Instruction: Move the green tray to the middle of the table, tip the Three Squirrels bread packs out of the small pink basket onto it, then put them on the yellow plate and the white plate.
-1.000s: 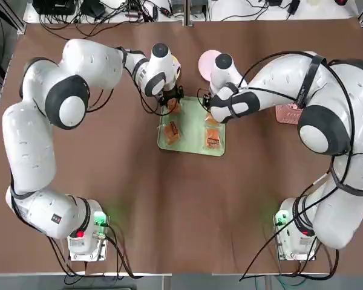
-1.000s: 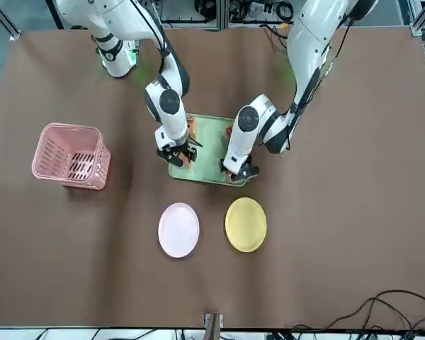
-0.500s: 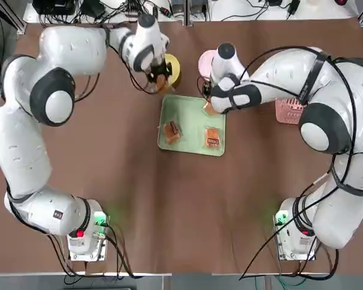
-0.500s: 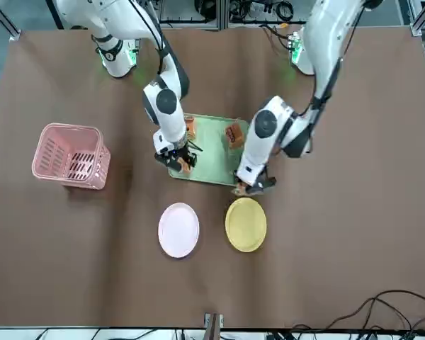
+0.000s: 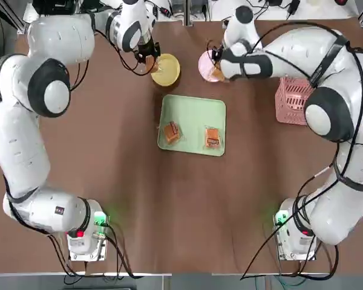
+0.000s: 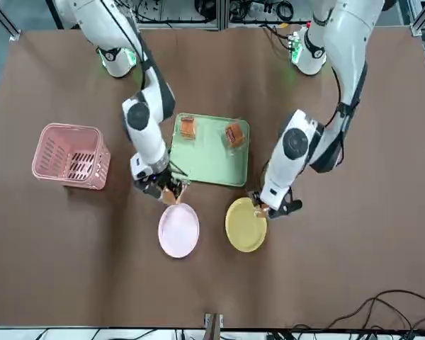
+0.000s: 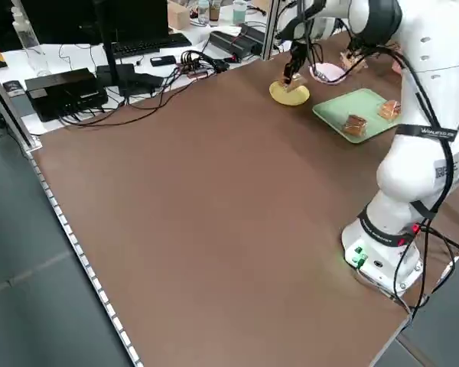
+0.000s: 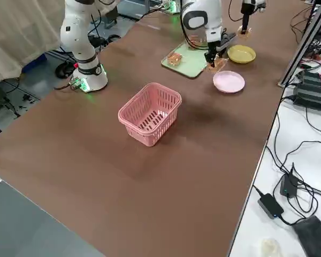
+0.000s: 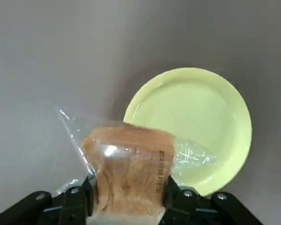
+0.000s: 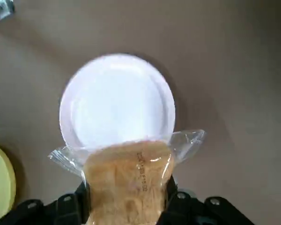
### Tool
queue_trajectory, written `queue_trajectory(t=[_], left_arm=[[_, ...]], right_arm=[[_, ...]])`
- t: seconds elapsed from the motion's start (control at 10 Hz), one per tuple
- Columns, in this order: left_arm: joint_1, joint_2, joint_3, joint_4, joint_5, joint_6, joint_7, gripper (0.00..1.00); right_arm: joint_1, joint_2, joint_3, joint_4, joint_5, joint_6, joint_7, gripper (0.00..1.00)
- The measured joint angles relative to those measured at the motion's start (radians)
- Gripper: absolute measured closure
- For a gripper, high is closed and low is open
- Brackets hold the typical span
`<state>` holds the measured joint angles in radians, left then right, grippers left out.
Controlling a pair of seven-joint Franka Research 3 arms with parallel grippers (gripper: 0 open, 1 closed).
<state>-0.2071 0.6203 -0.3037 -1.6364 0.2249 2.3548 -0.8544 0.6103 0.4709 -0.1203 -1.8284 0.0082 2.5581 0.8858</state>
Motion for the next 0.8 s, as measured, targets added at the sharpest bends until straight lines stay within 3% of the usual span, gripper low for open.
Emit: queue_trajectory(t=[0.2,0.4,0.8], left_arm=[[-0.009,0.089,-0.004,0.076,0.000,0.017,0.002,0.46],[-0.037,0.135,-0.003,0.096,0.001,0.068,0.001,0.46],[-0.054,0.154,0.005,0.124,0.004,0.079,-0.003,0.46]], right_arm=[[-0.028,0.061,0.000,0.149,-0.010,-0.094,-0.041,0.39],[-0.041,0.169,0.000,0.292,-0.012,-0.112,-0.057,0.39],[-0.085,0.359,0.000,0.500,-0.013,-0.113,-0.114,0.39]])
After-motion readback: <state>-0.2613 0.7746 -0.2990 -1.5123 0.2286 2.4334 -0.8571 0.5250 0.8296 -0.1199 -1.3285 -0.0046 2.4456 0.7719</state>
